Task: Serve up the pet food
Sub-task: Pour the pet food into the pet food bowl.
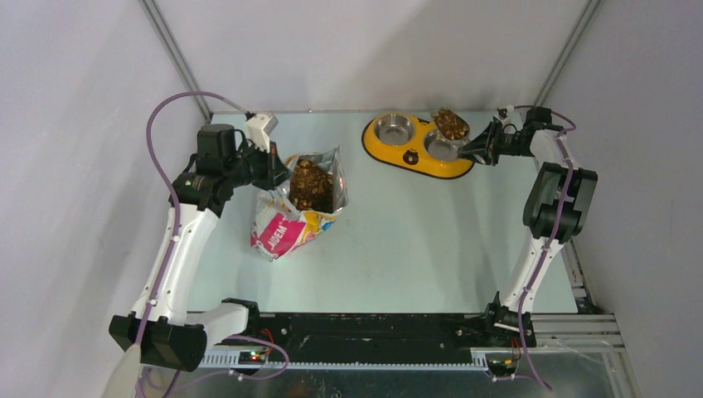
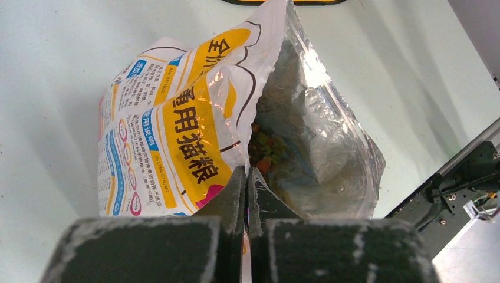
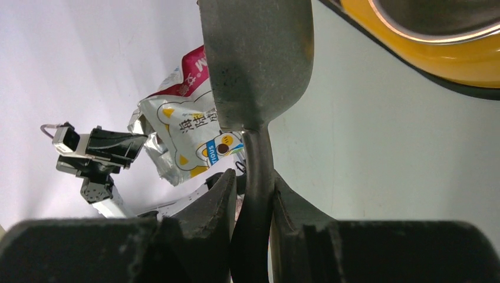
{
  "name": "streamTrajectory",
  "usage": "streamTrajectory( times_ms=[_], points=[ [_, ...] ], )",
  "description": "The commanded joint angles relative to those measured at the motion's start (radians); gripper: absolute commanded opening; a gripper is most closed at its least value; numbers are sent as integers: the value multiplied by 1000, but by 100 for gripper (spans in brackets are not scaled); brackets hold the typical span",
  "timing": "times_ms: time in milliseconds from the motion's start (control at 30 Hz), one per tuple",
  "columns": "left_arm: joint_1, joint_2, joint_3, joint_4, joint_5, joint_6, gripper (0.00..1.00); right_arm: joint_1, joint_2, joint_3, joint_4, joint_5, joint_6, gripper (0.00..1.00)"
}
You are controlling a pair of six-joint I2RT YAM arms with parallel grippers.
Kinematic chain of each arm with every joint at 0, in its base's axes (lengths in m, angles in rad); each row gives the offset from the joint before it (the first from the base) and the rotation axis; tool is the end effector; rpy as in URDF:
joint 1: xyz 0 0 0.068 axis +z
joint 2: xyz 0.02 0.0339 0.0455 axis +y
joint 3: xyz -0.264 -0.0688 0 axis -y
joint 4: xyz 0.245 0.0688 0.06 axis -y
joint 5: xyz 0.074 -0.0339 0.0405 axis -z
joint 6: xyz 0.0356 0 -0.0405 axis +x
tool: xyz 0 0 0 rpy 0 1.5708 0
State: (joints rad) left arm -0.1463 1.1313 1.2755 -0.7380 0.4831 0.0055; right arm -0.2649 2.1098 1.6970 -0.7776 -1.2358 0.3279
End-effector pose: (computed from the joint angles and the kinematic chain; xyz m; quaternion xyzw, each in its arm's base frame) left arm 0.2241 -0.0497 0.3880 0.1770 0.8464 -0.2428 0.4397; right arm 0.4294 -0.0817 0.2172 0.1290 0.7975 0.5734 0.1361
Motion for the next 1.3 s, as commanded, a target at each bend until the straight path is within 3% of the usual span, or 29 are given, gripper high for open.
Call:
streamTrajectory(
  times_ms=[0,567,1267],
  points=[
    [14,-37,3,10,18,-18,0,-11,27,12,62,-3,-2,0],
    [14,-41,0,15,23,-18,0,-30,84,-20,66,97,-5,0],
    [14,-51,-6,19,26,-19,0,-25,35,-51,-36,190,-57,0]
  ],
)
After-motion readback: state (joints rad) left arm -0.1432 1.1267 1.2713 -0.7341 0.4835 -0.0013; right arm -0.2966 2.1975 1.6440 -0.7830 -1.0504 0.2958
